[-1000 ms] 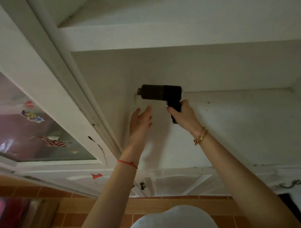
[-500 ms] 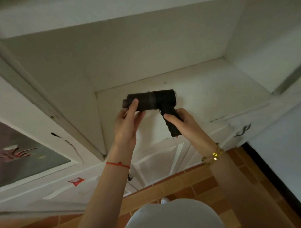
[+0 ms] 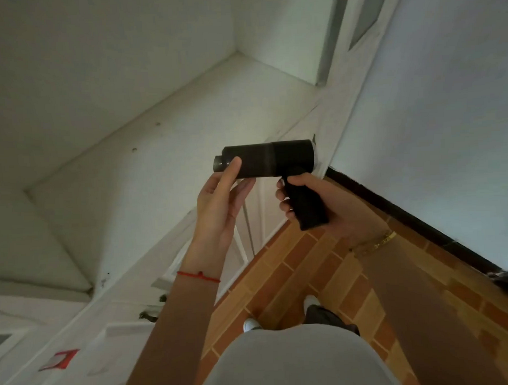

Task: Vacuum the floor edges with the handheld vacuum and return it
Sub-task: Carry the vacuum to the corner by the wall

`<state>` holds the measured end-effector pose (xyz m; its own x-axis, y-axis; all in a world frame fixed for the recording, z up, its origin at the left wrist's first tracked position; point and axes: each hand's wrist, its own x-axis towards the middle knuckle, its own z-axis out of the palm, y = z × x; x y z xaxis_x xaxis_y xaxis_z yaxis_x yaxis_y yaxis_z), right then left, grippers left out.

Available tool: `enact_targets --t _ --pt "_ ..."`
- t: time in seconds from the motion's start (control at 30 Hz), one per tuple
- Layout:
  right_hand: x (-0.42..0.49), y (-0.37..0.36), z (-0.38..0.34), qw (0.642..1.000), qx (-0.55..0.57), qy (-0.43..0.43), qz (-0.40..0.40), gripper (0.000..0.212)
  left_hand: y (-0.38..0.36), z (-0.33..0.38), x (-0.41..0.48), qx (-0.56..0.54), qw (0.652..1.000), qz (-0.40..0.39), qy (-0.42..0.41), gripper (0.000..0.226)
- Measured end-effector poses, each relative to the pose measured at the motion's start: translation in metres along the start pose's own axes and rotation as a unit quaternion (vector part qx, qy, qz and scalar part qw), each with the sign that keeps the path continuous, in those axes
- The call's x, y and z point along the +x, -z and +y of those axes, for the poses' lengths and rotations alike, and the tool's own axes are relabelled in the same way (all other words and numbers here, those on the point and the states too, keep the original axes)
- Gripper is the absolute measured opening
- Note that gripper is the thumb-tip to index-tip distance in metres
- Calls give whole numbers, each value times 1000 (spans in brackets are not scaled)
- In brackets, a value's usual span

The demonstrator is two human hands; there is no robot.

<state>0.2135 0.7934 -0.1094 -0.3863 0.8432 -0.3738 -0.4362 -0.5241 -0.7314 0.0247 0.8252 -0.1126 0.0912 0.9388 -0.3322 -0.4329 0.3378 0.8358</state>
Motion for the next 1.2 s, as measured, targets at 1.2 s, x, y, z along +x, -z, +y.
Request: enact_targets --t 1.2 --pt "-183 368 -108 990 87 16 111 10 -364 -224 51 49 984 -110 132 49"
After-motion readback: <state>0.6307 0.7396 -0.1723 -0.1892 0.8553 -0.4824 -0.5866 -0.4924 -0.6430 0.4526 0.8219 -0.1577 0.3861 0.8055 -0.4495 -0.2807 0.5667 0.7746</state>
